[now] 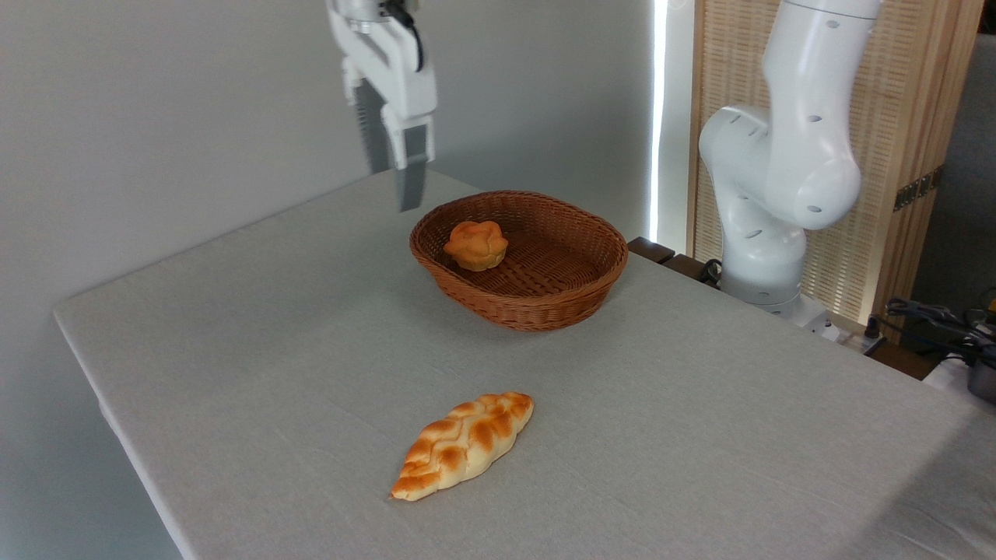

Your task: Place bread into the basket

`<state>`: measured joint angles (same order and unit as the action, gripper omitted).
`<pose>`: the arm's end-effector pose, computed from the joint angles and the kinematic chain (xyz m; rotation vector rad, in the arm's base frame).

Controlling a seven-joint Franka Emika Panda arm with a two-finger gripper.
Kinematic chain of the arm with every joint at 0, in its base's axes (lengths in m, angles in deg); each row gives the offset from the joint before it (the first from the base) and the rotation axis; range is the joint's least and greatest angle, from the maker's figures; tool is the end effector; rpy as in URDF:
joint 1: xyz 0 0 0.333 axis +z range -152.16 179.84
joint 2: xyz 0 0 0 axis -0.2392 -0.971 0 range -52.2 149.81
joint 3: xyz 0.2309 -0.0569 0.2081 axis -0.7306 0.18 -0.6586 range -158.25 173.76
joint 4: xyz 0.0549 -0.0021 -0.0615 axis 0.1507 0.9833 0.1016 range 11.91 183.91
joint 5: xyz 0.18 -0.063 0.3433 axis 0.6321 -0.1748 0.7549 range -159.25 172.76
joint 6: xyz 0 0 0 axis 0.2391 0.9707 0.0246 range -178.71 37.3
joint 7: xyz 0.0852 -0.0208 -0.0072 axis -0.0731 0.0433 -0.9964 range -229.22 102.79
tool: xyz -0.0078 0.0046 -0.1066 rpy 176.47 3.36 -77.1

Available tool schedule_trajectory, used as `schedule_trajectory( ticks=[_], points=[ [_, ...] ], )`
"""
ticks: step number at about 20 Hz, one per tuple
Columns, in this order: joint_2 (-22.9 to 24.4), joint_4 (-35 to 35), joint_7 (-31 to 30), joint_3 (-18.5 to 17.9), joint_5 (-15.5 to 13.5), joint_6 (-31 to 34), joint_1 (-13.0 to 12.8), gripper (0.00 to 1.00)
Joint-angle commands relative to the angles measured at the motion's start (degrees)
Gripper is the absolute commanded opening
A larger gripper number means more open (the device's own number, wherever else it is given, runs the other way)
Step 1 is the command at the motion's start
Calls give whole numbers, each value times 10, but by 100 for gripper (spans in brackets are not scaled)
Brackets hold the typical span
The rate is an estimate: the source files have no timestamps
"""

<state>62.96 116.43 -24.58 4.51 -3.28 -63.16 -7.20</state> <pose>0.4619 -0.1617 0.6152 2.6289 -1.3764 0.1794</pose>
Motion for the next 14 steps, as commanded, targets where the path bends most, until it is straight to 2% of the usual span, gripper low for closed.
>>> schedule_trajectory(
  ticks=[1, 3, 6, 10, 12, 13, 14],
  points=[
    [-116, -137, 14, -60, 12, 31, -6, 100],
    [-144, -168, 21, -73, 12, 31, -7, 100],
    [-159, -180, 20, -75, 23, 31, -4, 100],
    [-159, -191, 16, -54, 28, 50, 56, 100],
    [-161, -212, 15, -10, 27, 79, 106, 100],
    [-163, -222, 14, 7, 28, 79, 121, 100],
    [-168, -224, 12, 11, 29, 79, 122, 100]
  ],
)
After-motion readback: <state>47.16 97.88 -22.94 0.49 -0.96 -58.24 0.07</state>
